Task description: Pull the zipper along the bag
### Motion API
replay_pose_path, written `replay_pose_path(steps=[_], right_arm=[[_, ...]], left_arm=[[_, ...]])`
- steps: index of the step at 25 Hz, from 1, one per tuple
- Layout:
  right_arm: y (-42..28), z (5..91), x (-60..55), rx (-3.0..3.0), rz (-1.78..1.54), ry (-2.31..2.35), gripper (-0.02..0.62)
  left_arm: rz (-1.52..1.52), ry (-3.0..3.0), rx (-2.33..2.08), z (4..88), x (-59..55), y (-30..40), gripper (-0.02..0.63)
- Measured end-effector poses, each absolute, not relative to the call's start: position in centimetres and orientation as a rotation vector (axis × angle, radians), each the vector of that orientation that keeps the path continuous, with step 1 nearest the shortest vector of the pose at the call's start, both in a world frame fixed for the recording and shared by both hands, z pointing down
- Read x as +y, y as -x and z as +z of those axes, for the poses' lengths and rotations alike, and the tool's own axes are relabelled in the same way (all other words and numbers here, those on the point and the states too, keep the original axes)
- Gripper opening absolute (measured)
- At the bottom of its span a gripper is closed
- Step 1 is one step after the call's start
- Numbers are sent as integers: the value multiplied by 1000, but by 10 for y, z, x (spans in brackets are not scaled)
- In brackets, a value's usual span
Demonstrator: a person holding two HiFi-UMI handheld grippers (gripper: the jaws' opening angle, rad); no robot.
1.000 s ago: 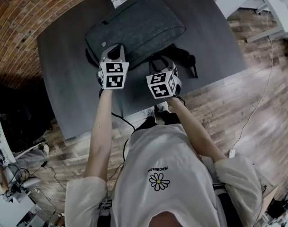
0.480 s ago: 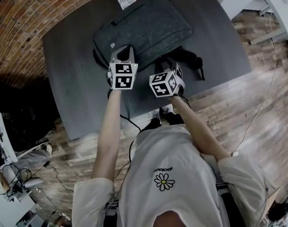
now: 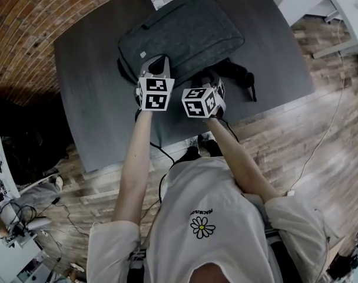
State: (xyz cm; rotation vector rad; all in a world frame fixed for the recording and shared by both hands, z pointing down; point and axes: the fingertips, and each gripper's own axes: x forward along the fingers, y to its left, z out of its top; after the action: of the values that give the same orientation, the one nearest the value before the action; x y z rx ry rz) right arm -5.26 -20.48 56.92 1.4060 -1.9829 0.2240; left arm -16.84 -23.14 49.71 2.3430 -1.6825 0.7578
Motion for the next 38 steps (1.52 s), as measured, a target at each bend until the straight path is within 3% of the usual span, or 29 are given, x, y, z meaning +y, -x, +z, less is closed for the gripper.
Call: replay_pose_path(steps=[6,9,26,35,38], right_arm=[[52,570,-205,-2000,189,-1392,93],[46,571,-207,-1986,176,-1399,-9],[55,571,-181,-2113,281,-995,3],[161,589,-111,-2178,114,-592,3],[166,590,-107,-2196,170,-584,3]], left_arm=[[745,-2349,-1676,496,-233,169,-2],[737,-2353,-1674,496,-232,168,-2],[705,-2343,-1661,503,-233,169,-2],[692,-2335,-1665,505,-233,169,-2],[633,-2351,-1590,505,-234,168,0]])
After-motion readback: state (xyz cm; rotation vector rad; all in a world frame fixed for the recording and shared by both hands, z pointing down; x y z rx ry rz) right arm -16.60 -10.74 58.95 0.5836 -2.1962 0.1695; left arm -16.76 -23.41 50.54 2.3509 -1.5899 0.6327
